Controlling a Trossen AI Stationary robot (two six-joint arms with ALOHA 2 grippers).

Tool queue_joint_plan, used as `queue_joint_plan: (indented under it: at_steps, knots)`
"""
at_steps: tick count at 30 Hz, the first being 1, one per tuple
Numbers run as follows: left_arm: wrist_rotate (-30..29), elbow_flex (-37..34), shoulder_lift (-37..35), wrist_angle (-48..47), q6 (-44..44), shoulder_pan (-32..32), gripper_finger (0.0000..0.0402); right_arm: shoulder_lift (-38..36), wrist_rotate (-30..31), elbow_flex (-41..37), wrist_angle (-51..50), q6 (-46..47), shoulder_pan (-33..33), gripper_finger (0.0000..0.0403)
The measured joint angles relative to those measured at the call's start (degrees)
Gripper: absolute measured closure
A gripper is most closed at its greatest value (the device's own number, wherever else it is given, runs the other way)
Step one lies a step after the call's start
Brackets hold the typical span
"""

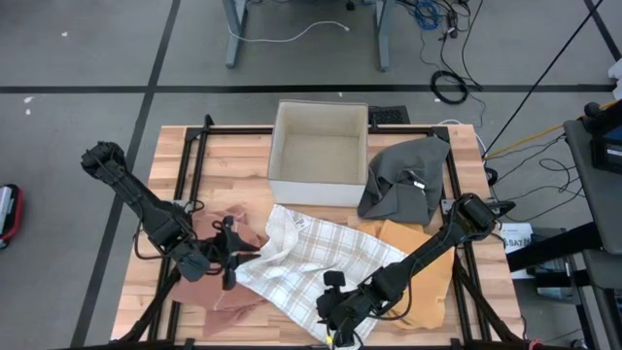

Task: Fold towel
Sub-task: Fold the white patterned towel

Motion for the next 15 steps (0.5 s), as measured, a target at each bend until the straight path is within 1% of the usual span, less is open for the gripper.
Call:
queue_joint_plan:
  at_steps: [7,11,15]
  knots:
    - [0.0,0.0,0.0,-0.03,-0.27,0.0,0.0323,-0.02,0.23,0.0,-1.71,0.36,-0.44,0.0259]
    - [0.04,0.0,0.0,-0.19,1.14,-0.05,0.0323,-0.31,0.42,0.0,-7.5,-1.62,-0.2,0.0259]
    - [1.51,0.0,0.0,-0.87,3.24,-0.37,0.0323,-0.31,0.15,0.0,-12.41,-3.14,0.56,0.0259]
